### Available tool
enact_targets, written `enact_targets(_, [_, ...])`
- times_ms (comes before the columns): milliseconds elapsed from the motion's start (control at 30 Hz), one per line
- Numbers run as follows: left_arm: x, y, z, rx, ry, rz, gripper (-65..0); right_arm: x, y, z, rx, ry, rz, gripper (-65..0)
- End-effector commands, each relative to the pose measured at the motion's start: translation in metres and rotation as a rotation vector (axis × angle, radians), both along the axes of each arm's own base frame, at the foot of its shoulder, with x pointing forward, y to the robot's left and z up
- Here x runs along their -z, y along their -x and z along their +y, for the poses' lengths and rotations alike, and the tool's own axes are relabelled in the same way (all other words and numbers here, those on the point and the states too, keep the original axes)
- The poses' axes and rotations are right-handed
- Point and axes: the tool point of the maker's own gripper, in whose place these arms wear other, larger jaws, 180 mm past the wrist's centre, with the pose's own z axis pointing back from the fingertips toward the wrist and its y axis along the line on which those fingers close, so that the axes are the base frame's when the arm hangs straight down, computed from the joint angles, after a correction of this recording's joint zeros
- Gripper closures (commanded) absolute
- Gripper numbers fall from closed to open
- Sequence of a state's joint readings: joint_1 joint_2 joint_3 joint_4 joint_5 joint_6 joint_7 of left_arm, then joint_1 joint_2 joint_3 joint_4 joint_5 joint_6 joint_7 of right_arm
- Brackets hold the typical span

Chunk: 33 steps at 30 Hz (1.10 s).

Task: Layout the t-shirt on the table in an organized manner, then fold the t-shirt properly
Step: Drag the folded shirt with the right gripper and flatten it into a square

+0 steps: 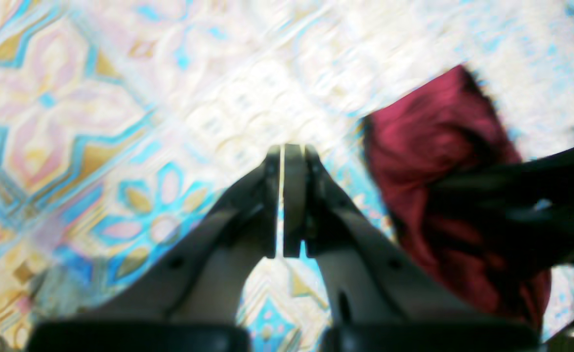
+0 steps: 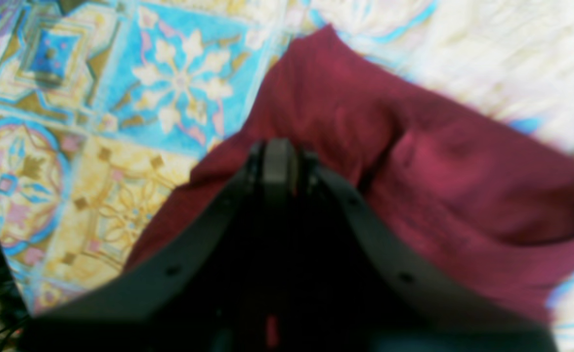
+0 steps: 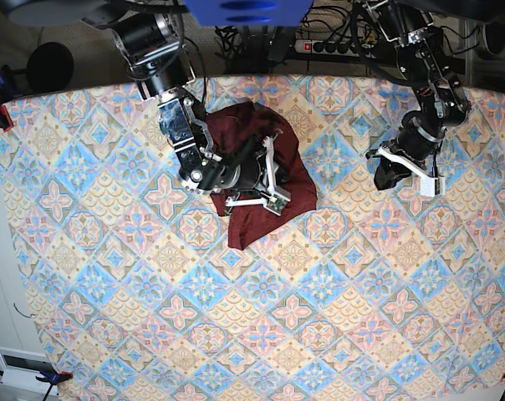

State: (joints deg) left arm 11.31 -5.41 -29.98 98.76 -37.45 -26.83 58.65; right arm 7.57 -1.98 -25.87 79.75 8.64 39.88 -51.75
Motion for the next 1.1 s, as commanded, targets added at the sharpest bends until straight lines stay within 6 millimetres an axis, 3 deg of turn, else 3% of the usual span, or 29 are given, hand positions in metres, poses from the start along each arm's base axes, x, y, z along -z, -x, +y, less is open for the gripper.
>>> enact_targets(0, [-0.013,-0.006,0.002,-0.001,-0.002,-0.049,0.0,-0.01,-0.008,0.008,0.004,-0.051,-0.022,-3.4])
enact_targets(367, [-0.014,-0.007,0.002,-0.001,0.0,-0.053,0.0,0.045,0.018,-0.002,0.02,-0.001,0.154,-3.4])
enact_targets(467, [-0.014,-0.008,0.002,-0.001,0.0,-0.055,0.0,0.054,0.016,-0.015,0.061,0.007,0.184,-3.4])
enact_targets(733, [-0.015,-0.008,0.002,-0.001,0.002,-0.056,0.0,0.064,-0.012,-0.11,0.286,0.057,0.186,-3.4])
enact_targets(933, [-0.018,-0.012,0.001,0.001,0.003,-0.066,0.0,0.066,-0.019,-0.163,0.315,0.144,0.153,-3.4])
enact_targets(1067, [-0.018,-0.012,0.001,0.001,0.003,-0.068,0.0,0.056,-0.036,-0.186,0.337,0.153,0.096,-3.4])
